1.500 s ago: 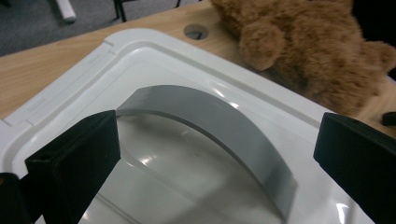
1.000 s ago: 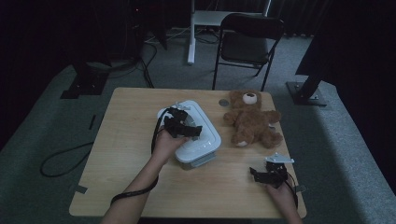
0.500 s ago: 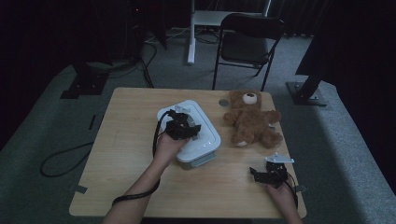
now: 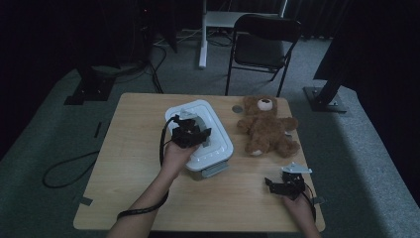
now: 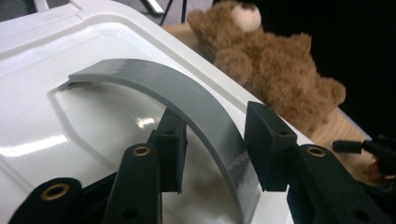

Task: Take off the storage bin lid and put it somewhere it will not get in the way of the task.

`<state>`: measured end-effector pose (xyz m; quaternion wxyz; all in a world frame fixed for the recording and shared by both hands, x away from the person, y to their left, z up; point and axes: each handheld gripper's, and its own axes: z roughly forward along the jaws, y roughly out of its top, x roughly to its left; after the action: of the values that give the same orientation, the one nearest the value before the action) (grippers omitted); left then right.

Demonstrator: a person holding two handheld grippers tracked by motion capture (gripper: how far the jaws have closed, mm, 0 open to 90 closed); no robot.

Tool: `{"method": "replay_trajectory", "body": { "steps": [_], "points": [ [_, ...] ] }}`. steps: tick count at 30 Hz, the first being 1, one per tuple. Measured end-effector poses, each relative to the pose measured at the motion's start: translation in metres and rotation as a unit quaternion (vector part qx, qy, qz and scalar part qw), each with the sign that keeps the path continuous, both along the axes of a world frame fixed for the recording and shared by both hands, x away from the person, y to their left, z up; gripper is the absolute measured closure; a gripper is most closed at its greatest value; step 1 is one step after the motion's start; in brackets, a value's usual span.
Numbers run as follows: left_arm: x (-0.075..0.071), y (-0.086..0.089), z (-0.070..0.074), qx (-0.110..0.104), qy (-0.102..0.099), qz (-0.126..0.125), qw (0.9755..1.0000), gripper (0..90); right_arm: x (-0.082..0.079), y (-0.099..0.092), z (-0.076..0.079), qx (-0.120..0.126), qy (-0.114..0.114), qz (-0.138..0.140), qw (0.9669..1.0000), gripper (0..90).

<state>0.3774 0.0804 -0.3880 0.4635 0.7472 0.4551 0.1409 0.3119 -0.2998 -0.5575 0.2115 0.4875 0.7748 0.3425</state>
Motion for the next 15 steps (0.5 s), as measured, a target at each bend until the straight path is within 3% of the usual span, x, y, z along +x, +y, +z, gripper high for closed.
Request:
{"method": "replay_trajectory", "body": {
  "steps": [3,5,7,12,15],
  "points": [
    [-0.003,0.006,0.008,-0.005,-0.011,0.004,0.9999,64.5,0.0,0.0,0.0,0.0,0.0,0.0,1.0,13.8],
    [-0.003,0.011,0.01,-0.014,-0.006,0.004,0.9999,66.1,0.0,0.0,0.0,0.0,0.0,0.0,1.0,13.8],
    [-0.003,0.014,0.01,-0.009,-0.009,0.011,0.9999,66.4,0.0,0.0,0.0,0.0,0.0,0.0,1.0,13.8],
    [0.002,0.018,0.003,-0.031,0.016,0.009,0.9994,69.8,0.0,0.0,0.0,0.0,0.0,0.0,1.0,13.8],
    [0.001,0.022,0.003,-0.056,0.024,0.003,0.9982,72.3,0.0,0.0,0.0,0.0,0.0,0.0,1.0,13.8]
  ]
}}
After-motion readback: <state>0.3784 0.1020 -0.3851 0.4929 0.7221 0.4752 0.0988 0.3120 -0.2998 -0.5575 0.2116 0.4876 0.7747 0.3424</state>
